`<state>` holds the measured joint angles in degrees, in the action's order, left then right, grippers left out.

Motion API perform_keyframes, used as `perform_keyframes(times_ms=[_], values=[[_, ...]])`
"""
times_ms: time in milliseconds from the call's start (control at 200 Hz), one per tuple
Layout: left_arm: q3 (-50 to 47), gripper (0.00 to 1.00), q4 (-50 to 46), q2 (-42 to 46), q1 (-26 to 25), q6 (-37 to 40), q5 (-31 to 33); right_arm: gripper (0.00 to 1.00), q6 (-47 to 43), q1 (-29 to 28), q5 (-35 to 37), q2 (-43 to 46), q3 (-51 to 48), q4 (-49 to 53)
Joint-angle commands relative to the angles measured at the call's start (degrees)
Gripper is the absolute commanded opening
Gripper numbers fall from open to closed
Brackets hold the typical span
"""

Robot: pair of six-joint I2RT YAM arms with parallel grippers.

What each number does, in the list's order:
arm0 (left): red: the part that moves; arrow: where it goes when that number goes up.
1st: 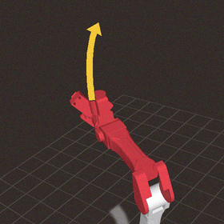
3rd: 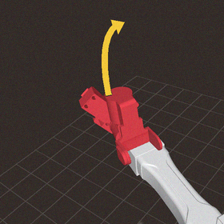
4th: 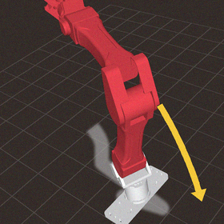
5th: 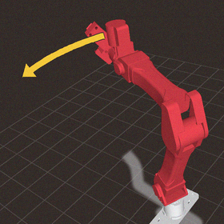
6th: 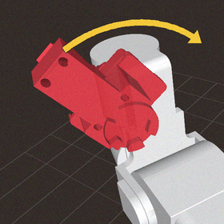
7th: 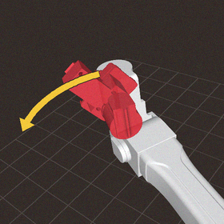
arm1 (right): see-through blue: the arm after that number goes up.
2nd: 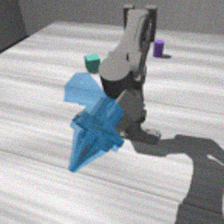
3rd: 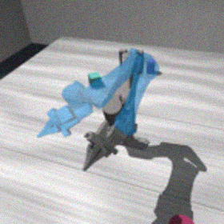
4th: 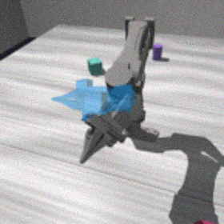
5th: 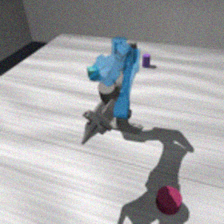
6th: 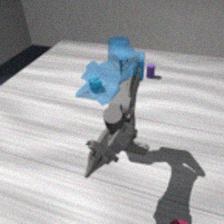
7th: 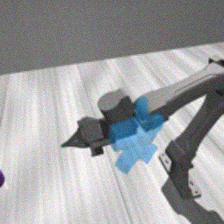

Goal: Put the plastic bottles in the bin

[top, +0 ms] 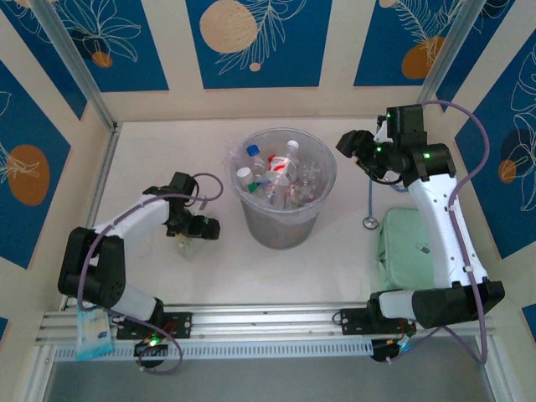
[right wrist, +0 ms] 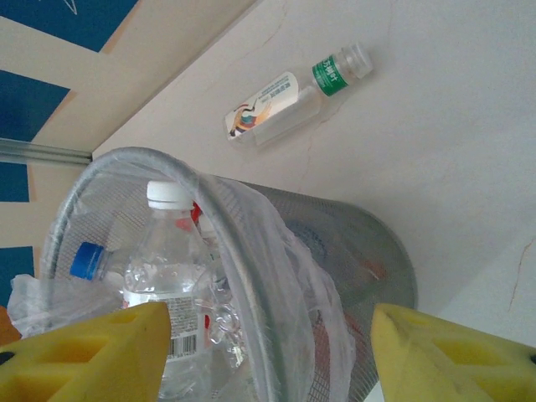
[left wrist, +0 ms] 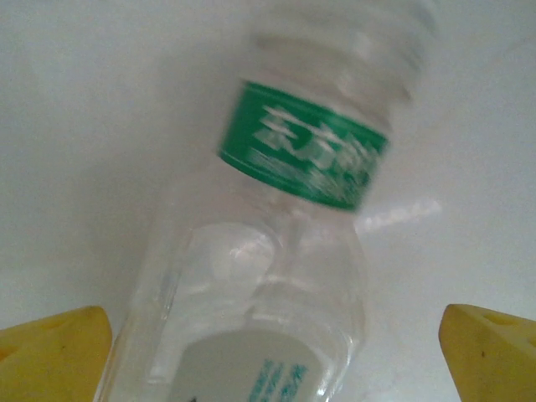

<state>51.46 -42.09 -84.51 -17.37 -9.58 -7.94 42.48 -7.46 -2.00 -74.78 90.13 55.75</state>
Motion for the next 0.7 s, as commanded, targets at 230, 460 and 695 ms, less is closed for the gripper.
perform_keyframes(times_ms=[230,460,695], values=[[-5.96,0.91,0.95,3.22,-1.09,-6.82,3.95,0.71,0.02,0.26,-2.54,0.91,-0.89,-0.7],[-5.37,0.53,2.63,4.41,-1.3,-8.82,3.39,0.72,0.15,0.04,-4.02,2.57,-0.55,-1.52],[1.85,0.45,-1.04,9.39,-0.03,-6.04,2.47,0.71,-0.18,-1.43,-8.81,2.98,-0.23,-2.46]])
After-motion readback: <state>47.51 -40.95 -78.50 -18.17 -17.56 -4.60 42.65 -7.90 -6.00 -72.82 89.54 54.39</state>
